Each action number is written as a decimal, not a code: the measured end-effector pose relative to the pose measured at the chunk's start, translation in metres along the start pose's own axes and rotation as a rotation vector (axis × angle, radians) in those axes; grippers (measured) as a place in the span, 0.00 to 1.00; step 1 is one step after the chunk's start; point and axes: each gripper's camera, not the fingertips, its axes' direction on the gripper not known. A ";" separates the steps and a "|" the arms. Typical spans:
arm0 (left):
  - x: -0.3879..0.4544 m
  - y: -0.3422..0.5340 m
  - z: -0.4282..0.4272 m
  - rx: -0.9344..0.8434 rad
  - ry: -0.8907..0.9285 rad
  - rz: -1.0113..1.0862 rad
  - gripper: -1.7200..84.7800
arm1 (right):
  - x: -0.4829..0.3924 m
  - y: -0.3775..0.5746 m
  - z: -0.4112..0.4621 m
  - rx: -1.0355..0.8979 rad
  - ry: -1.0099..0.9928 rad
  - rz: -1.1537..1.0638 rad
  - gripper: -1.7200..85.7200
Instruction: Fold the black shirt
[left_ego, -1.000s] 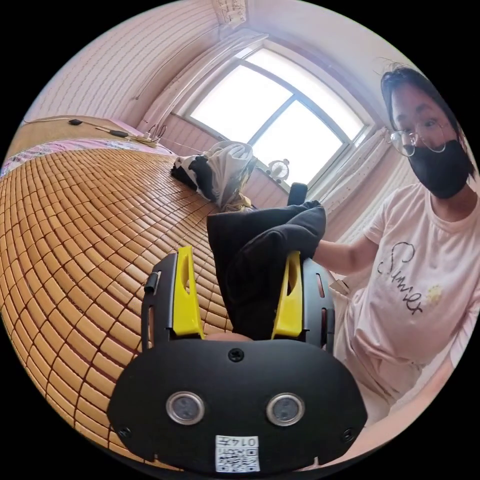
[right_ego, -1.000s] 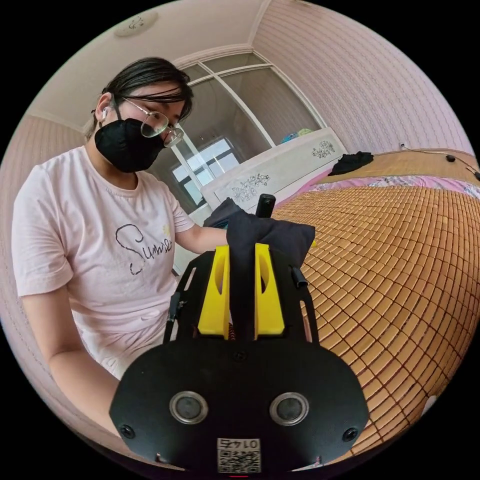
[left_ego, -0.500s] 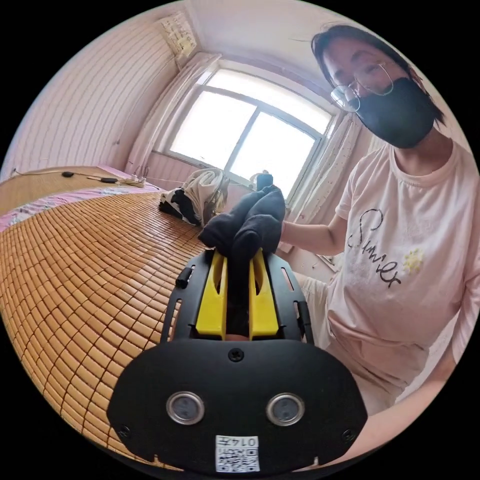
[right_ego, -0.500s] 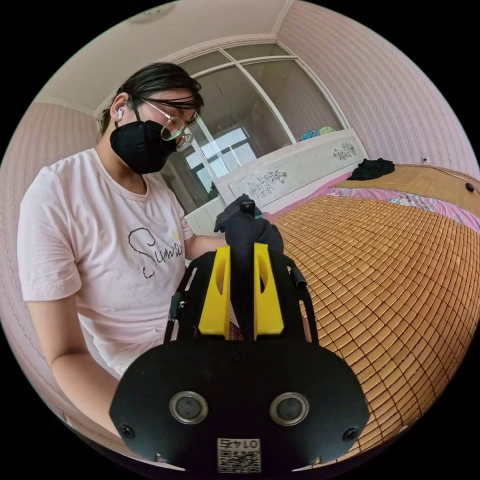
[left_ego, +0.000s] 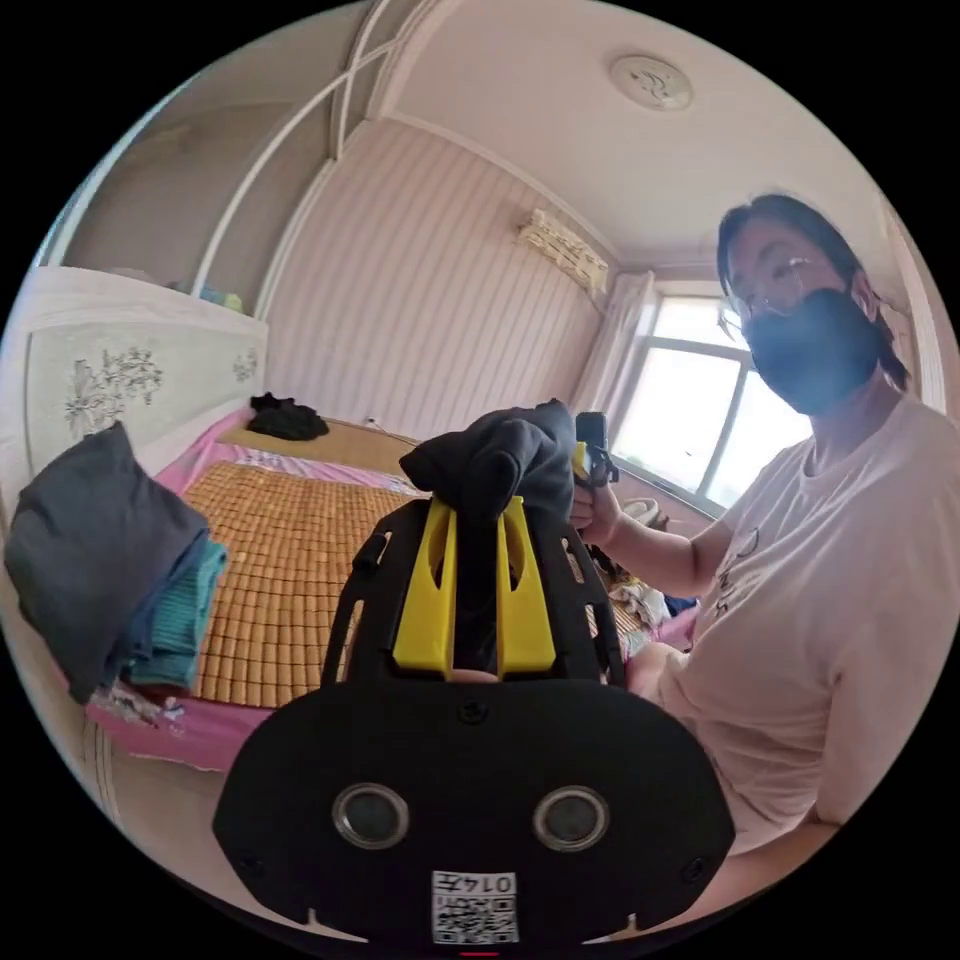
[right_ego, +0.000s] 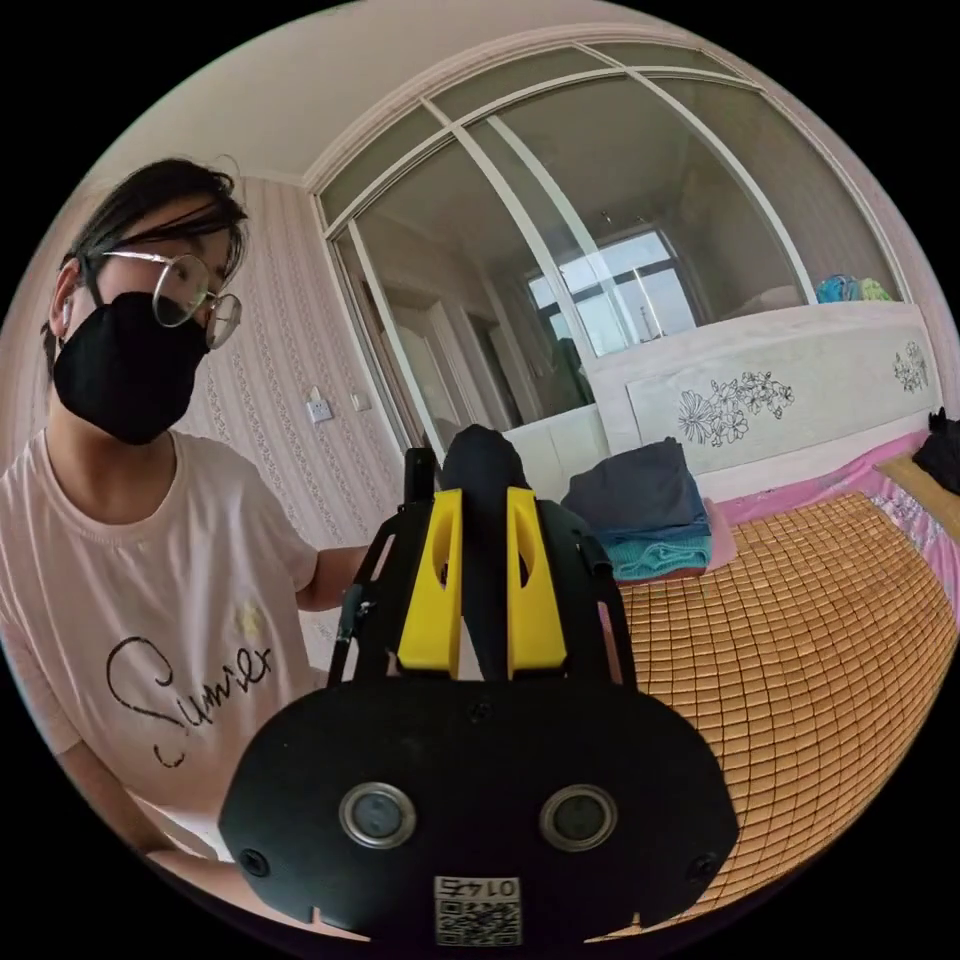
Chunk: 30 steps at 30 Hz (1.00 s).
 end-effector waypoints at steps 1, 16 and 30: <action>-0.005 -0.002 -0.022 0.036 -0.074 -0.029 0.09 | 0.008 -0.030 0.029 -0.035 0.018 -0.023 0.09; -0.239 -0.010 -0.008 -0.024 -0.661 -0.593 0.11 | 0.236 -0.216 0.332 -0.344 0.356 0.227 0.02; -0.078 0.031 0.013 -0.117 -0.926 -0.221 0.09 | 0.078 0.013 0.156 -0.400 0.487 0.152 0.07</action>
